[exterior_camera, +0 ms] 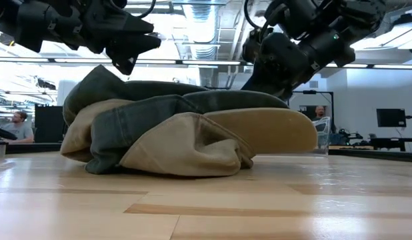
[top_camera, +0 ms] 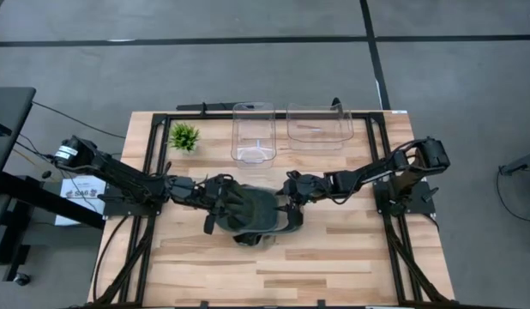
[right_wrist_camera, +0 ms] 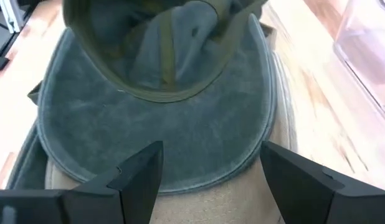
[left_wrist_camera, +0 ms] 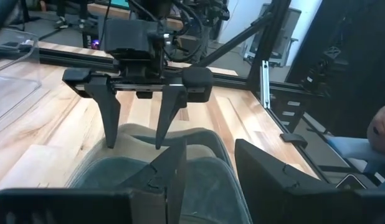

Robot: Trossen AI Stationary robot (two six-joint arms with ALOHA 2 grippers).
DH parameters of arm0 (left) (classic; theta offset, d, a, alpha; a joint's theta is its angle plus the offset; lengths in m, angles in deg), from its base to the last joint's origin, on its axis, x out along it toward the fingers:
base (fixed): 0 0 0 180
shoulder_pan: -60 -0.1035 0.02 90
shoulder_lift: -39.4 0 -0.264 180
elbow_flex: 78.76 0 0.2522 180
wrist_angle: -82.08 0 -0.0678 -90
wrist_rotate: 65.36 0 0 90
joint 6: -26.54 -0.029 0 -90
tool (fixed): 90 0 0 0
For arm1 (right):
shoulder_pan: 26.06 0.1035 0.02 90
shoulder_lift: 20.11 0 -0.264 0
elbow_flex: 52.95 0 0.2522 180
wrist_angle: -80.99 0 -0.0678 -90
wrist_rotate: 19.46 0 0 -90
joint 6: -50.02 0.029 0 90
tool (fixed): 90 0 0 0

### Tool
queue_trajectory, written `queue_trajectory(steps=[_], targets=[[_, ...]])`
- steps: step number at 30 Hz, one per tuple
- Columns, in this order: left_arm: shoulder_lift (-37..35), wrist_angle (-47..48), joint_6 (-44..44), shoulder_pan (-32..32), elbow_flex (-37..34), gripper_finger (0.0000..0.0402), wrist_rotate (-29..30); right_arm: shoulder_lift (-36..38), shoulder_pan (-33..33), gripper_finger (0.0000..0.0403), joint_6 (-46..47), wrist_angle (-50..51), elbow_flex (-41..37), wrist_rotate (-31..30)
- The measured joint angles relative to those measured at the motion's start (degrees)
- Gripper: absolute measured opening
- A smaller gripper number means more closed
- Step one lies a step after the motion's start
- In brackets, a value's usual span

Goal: Pick & Place hat
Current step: Put the black cap into the left transparent bin

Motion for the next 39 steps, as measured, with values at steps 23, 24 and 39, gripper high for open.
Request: queue_trajectory(steps=[23,24,39], targets=[[0.0,0.0,-1.8,0.0,0.0,0.0134,0.0,0.0,1.6,0.0260,1.6,1.2,0.0,1.5],[0.0,0.0,-1.8,0.0,0.0,0.0134,0.0,0.0,1.5,0.0260,1.6,1.2,0.0,1.5],[0.0,0.0,-1.9,0.0,-0.1,0.0134,0.0,-1.7,1.5,0.0260,0.8,-1.5,-0.1,0.9]])
